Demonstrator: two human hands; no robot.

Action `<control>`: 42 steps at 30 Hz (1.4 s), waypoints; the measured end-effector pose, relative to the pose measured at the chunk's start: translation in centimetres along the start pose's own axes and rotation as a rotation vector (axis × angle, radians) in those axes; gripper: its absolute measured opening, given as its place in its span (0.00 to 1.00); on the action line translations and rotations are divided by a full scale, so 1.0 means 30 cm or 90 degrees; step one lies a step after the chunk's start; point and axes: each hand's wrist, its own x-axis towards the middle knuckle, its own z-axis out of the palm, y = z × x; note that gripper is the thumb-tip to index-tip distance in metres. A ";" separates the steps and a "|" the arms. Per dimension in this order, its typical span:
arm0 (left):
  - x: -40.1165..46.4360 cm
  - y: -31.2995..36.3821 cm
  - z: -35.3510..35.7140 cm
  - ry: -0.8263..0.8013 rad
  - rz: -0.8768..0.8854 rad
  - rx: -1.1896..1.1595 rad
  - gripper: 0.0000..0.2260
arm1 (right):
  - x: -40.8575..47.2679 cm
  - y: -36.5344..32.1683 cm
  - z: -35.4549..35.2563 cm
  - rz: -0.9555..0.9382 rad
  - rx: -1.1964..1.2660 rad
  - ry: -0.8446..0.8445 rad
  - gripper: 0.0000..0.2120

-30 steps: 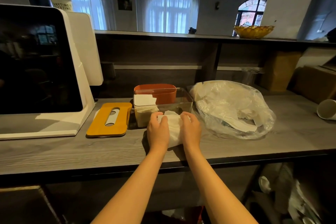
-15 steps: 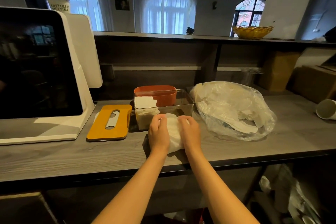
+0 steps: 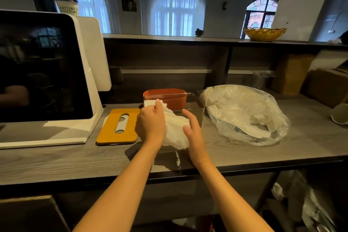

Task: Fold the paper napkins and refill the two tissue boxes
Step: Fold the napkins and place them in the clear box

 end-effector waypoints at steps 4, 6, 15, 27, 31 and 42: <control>0.034 0.005 -0.039 0.005 0.017 0.040 0.25 | -0.020 0.000 0.025 0.001 -0.082 -0.128 0.45; 0.042 -0.011 -0.044 -0.039 0.004 0.051 0.26 | -0.013 0.004 0.022 0.003 -0.089 -0.120 0.42; 0.018 -0.071 -0.118 -0.412 0.051 -0.134 0.15 | 0.046 -0.011 -0.047 0.193 0.174 -0.010 0.21; -0.102 0.000 -0.078 -0.619 -0.397 -0.433 0.17 | 0.090 -0.150 -0.021 0.326 0.040 0.091 0.10; -0.133 0.002 -0.008 -0.408 -0.412 -0.390 0.25 | 0.079 -0.152 0.007 0.320 0.095 0.046 0.20; -0.124 -0.076 -0.016 -0.283 -0.374 -0.653 0.20 | 0.025 -0.144 -0.071 0.180 -0.215 -0.182 0.07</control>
